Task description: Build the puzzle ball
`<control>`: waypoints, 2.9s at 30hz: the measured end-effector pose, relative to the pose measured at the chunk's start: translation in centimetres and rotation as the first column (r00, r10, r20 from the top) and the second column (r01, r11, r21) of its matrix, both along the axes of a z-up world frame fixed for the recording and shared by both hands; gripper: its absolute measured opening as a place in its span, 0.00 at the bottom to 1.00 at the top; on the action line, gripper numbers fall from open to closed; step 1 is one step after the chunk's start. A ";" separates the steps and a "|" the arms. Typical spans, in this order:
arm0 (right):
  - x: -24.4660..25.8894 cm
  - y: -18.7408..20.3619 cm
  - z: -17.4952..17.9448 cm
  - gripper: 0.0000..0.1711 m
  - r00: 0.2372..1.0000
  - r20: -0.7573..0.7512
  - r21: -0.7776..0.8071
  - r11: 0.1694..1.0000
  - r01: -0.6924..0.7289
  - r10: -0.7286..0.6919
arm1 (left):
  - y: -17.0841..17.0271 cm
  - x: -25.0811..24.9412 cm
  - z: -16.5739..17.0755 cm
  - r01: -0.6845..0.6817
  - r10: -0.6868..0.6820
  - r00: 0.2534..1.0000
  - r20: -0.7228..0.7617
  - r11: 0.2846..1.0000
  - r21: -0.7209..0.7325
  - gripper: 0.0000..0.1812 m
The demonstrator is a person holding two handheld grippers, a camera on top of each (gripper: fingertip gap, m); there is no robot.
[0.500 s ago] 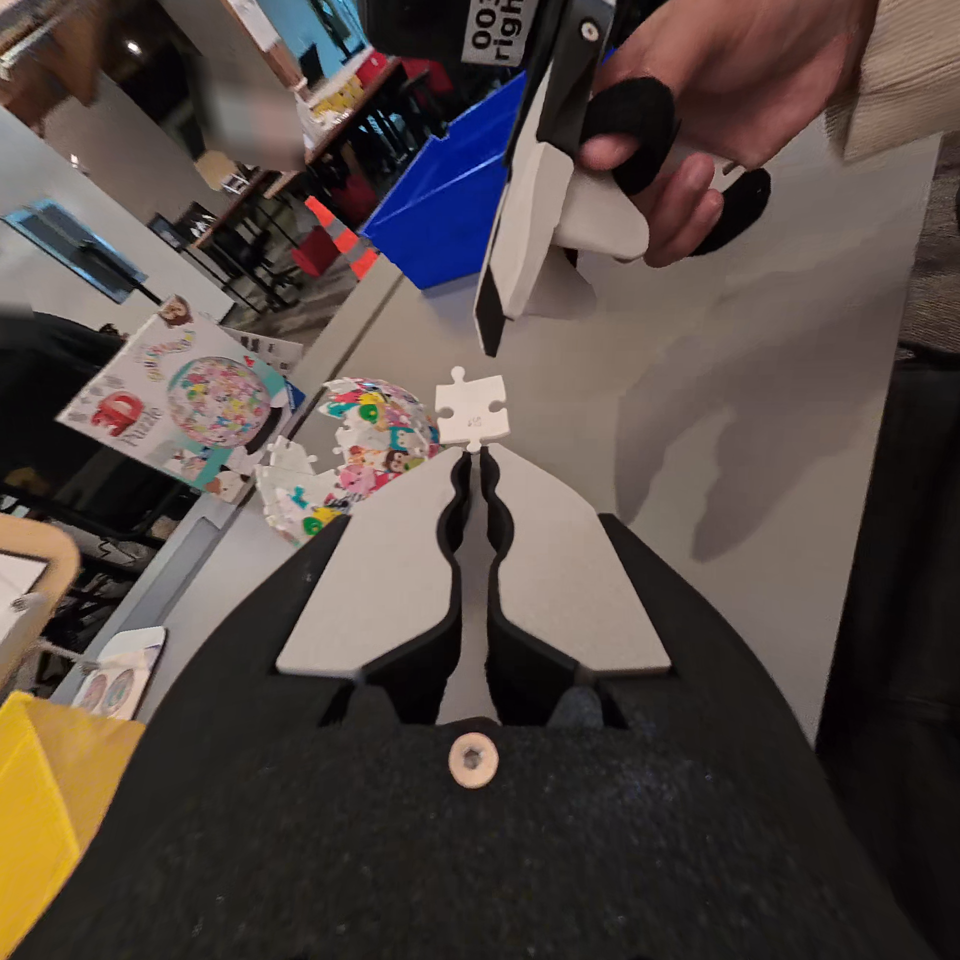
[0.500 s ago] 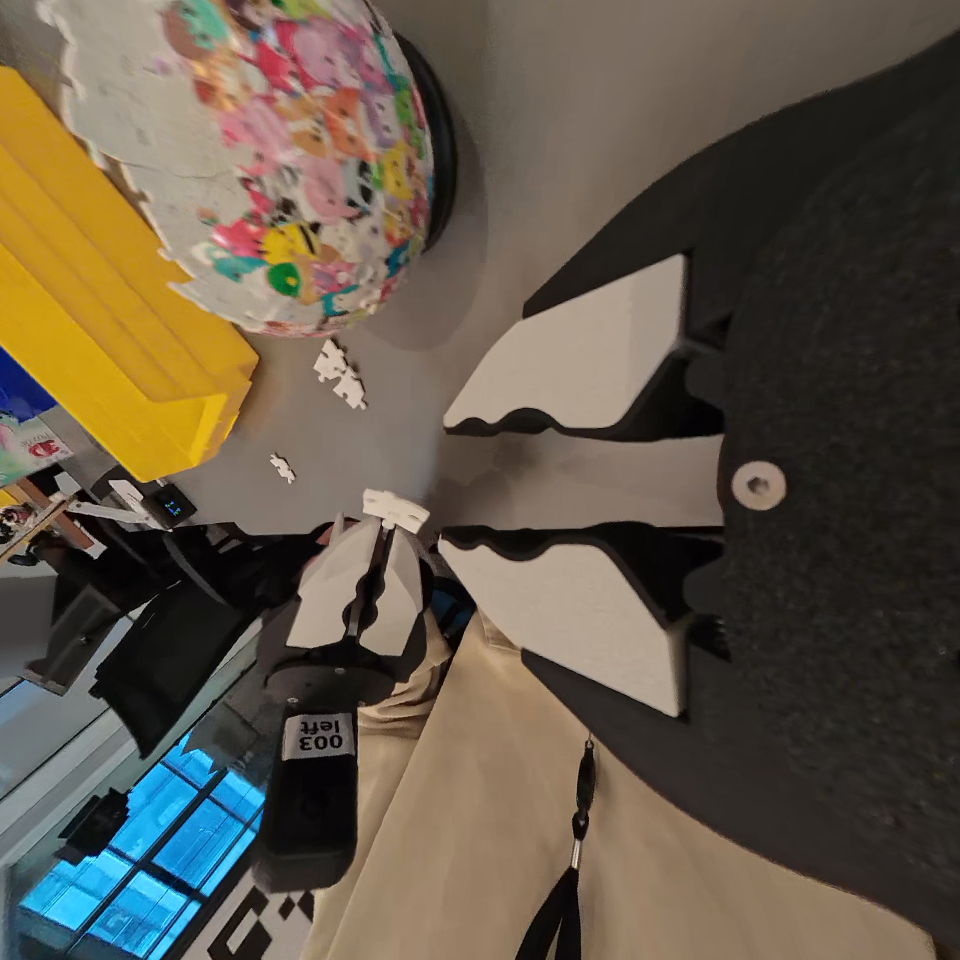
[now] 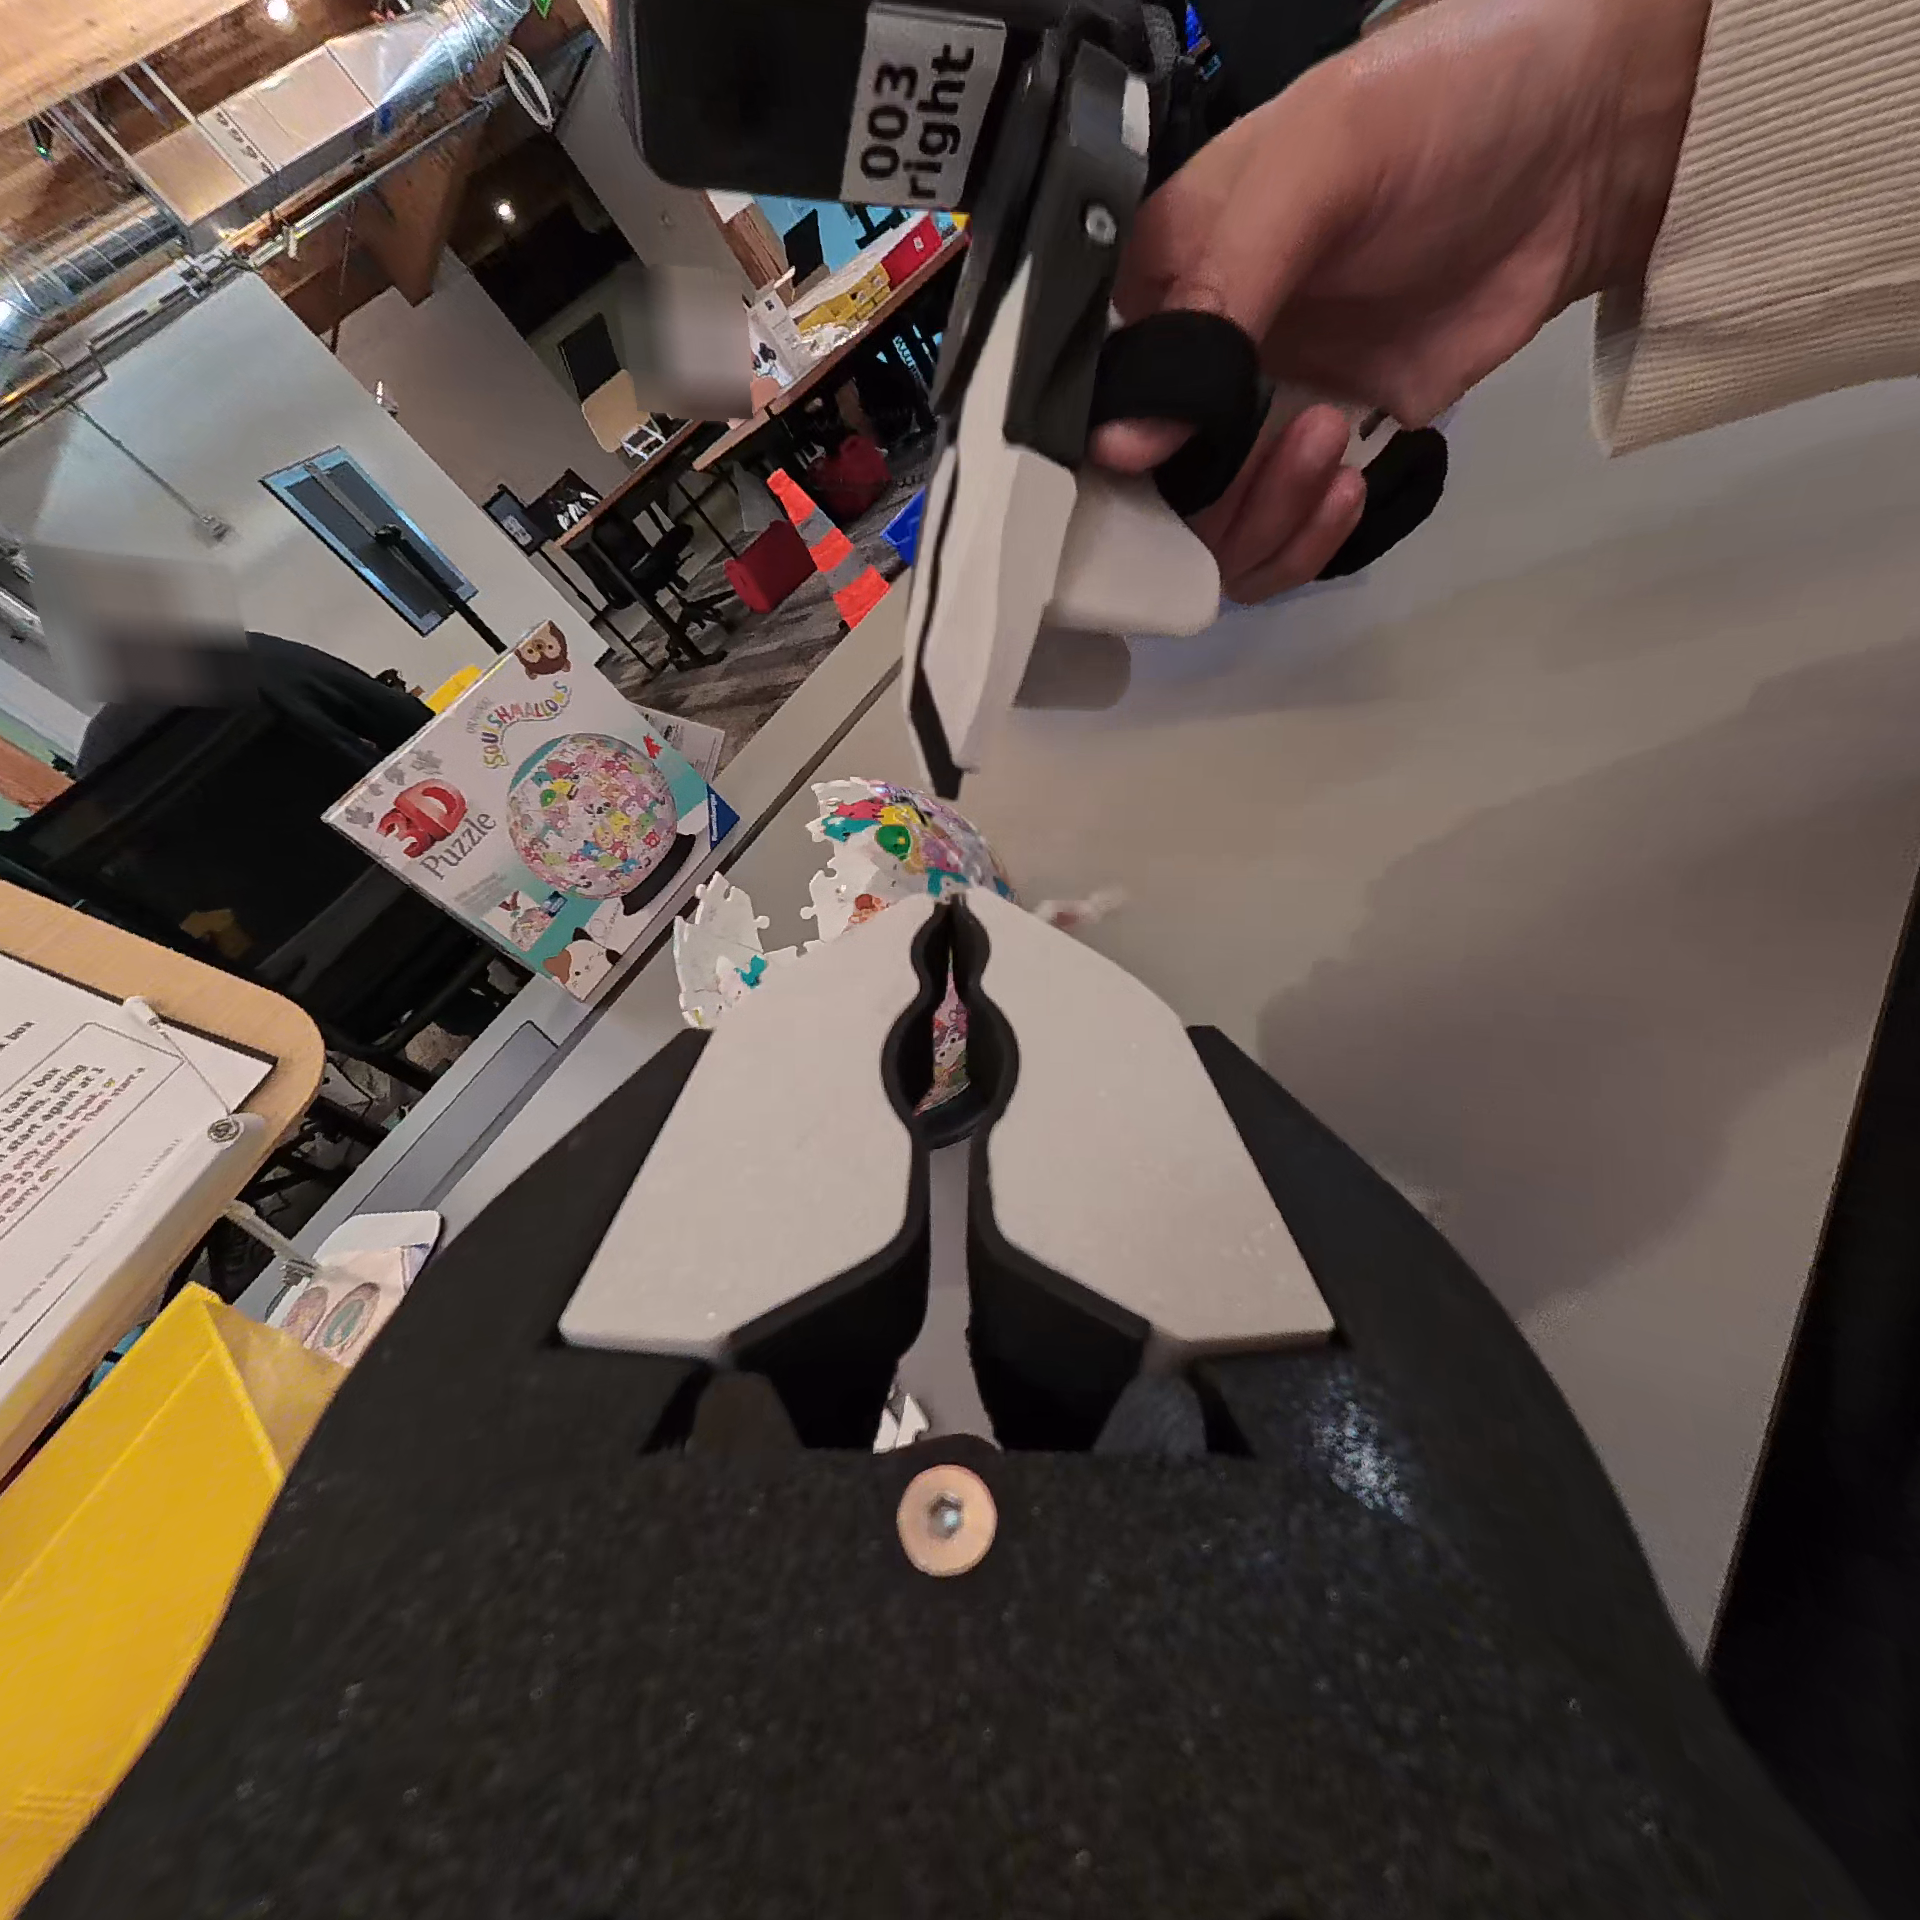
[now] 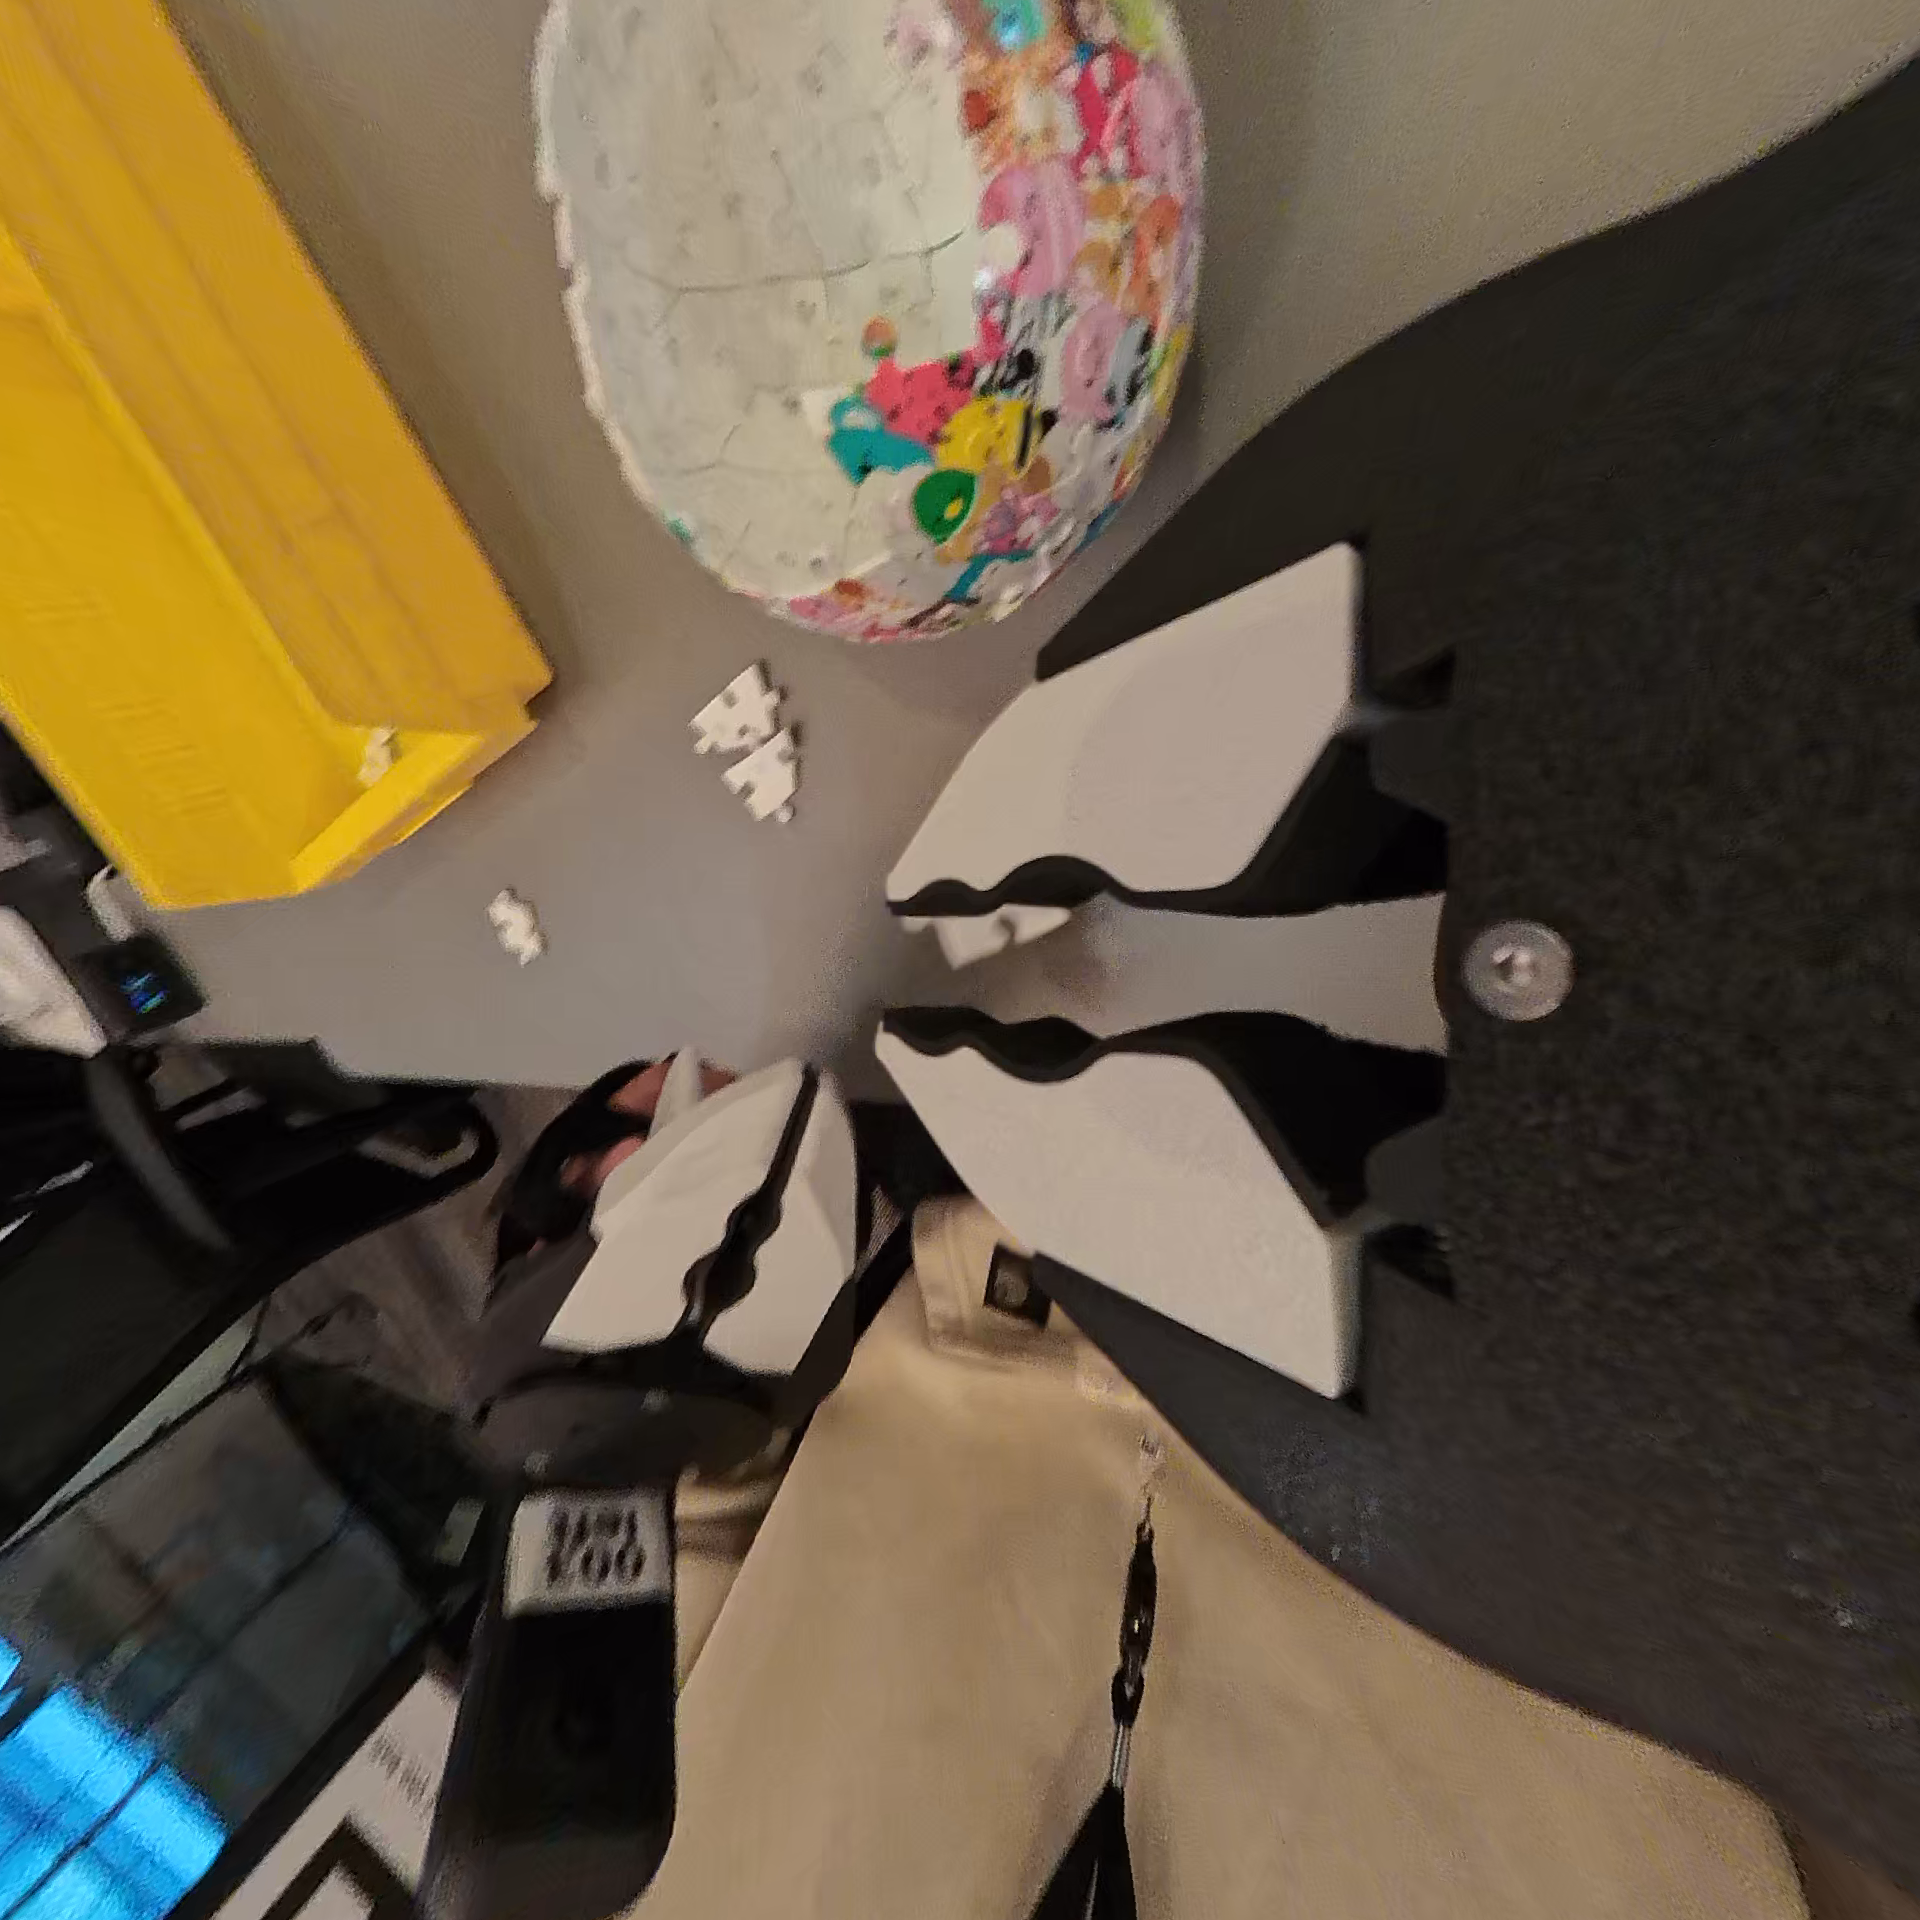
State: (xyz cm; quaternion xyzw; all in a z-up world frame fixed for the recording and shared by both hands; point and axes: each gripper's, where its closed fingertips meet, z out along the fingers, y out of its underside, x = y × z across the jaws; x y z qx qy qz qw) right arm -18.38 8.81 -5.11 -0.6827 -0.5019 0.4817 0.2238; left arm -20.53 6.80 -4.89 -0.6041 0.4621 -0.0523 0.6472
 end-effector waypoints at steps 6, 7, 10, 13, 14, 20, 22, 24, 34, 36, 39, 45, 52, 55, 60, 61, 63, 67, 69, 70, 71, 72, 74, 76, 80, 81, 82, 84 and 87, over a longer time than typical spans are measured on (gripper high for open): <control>3.2 1.2 -3.4 0.12 0.987 0.131 0.004 0.996 0.090 -0.089 | 0.1 -0.2 -2.1 0.014 -0.018 0.999 -0.034 0.994 -0.109 0.00; 4.2 1.4 -4.7 0.13 0.973 0.193 0.032 0.992 0.121 -0.125 | 0.0 -0.1 -2.7 0.028 -0.034 0.999 -0.038 0.987 -0.157 0.00; 5.6 0.7 -8.0 0.14 0.952 0.259 0.104 0.984 0.142 -0.165 | 0.8 -0.8 -5.0 -0.036 0.012 0.996 -0.087 0.961 -0.276 0.00; 5.0 0.0 -10.9 0.14 0.951 0.255 0.149 0.979 0.141 -0.176 | 1.5 -1.1 -7.1 -0.034 0.003 0.997 -0.075 0.908 -0.417 0.00; 4.6 0.2 -11.7 0.15 0.948 0.260 0.199 0.971 0.132 -0.182 | 1.6 -1.1 -7.7 -0.027 -0.004 0.998 -0.064 0.884 -0.467 0.01; 2.1 2.5 -14.0 0.23 0.871 0.365 0.460 0.877 0.138 -0.328 | 2.4 -1.4 -7.8 -0.014 0.014 1.000 -0.005 0.851 -0.526 0.06; 1.5 3.1 -14.2 0.31 0.849 0.362 0.472 0.861 0.190 -0.386 | 2.5 -1.5 -7.7 -0.013 0.014 1.000 -0.002 0.854 -0.520 0.06; 1.2 3.7 -14.4 0.33 0.823 0.370 0.446 0.859 0.251 -0.432 | 2.5 -1.5 -7.8 -0.013 0.015 1.000 -0.001 0.853 -0.521 0.06; 1.6 3.2 -14.4 0.17 0.815 0.351 0.438 0.850 0.293 -0.461 | 2.5 -2.1 -8.1 -0.016 0.025 1.000 0.009 0.839 -0.544 0.06; 1.9 2.5 -13.8 0.17 0.839 0.324 0.431 0.858 0.280 -0.437 | 2.2 -1.8 -8.1 0.008 0.007 1.000 0.026 0.832 -0.555 0.06; 0.2 -0.2 -9.7 0.17 0.955 0.074 0.181 0.946 0.270 -0.286 | 1.2 -0.8 -7.4 0.112 -0.065 0.993 0.102 0.812 -0.573 0.06; -0.3 -4.8 0.1 0.17 0.836 -0.544 -0.386 0.906 -0.172 -0.073 | -2.1 0.8 -0.1 0.522 -0.305 0.826 0.475 0.733 -0.436 0.12; -1.2 -6.5 1.6 0.17 0.753 -0.655 -0.546 0.723 -0.422 -0.056 | -3.9 0.9 1.7 0.616 -0.394 0.764 0.512 0.683 -0.394 0.13; -1.7 -6.9 0.9 0.17 0.780 -0.625 -0.558 0.718 -0.417 -0.032 | -4.0 0.9 1.4 0.606 -0.395 0.774 0.495 0.688 -0.398 0.07; -1.8 -6.4 0.6 0.18 0.795 -0.604 -0.572 0.725 -0.384 -0.055 | -3.7 0.6 0.8 0.574 -0.377 0.803 0.462 0.700 -0.425 0.03; -1.7 -6.0 0.6 0.18 0.795 -0.601 -0.572 0.736 -0.362 -0.076 | -3.3 0.5 0.8 0.556 -0.357 0.813 0.461 0.711 -0.431 0.02; -1.4 -5.0 1.1 0.24 0.786 -0.607 -0.562 0.763 -0.320 -0.117 | -2.6 0.4 0.8 0.532 -0.310 0.819 0.482 0.724 -0.438 0.01; -0.6 -2.7 0.4 0.25 0.826 -0.534 -0.372 0.927 -0.041 -0.178 | -0.4 -0.5 1.1 0.503 -0.133 0.778 0.614 0.718 -0.481 0.01; -0.1 -1.0 0.1 0.22 0.837 -0.491 -0.224 0.963 0.148 -0.243 | 0.3 -1.0 1.4 0.539 -0.045 0.703 0.709 0.685 -0.490 0.01; 0.0 -0.5 0.2 0.19 0.843 -0.473 -0.143 0.966 0.213 -0.256 | 0.5 -1.1 1.5 0.560 -0.012 0.667 0.745 0.668 -0.490 0.01; 0.0 -0.6 0.4 0.15 0.858 -0.454 -0.069 0.970 0.234 -0.240 | 0.7 -1.1 1.5 0.577 0.013 0.637 0.771 0.654 -0.488 0.00; -0.2 -0.6 0.6 0.12 0.877 -0.423 -0.016 0.969 0.245 -0.229 | 0.7 -1.1 1.6 0.593 0.027 0.614 0.789 0.644 -0.483 0.01; -0.7 -0.6 1.1 0.10 0.901 -0.372 0.019 0.969 0.246 -0.221 | 0.8 -1.1 1.7 0.611 0.037 0.587 0.808 0.635 -0.473 0.01; -1.3 -0.7 1.4 0.10 0.918 -0.334 -0.005 0.974 0.226 -0.215 | 1.0 -1.2 1.8 0.607 0.049 0.575 0.817 0.644 -0.466 0.01; -1.7 -0.6 1.0 0.10 0.927 -0.303 -0.050 0.976 0.214 -0.219 | 1.3 -1.9 2.1 0.597 0.056 0.560 0.826 0.664 -0.450 0.01; -1.8 -0.8 1.1 0.11 0.925 -0.316 -0.063 0.977 0.201 -0.211 | 1.3 -2.0 2.1 0.593 0.057 0.562 0.825 0.668 -0.450 0.01; -1.9 -1.0 1.5 0.10 0.916 -0.346 -0.080 0.979 0.185 -0.202 | 1.4 -2.0 2.0 0.584 0.061 0.570 0.820 0.671 -0.456 0.01; -2.2 -1.3 1.5 0.11 0.914 -0.357 -0.103 0.980 0.168 -0.194 | 1.4 -2.2 2.0 0.578 0.060 0.568 0.821 0.680 -0.450 0.01; -2.8 -1.3 1.2 0.12 0.915 -0.347 -0.091 0.978 0.185 -0.206 | 1.5 -2.3 2.0 0.578 0.063 0.566 0.822 0.680 -0.450 0.01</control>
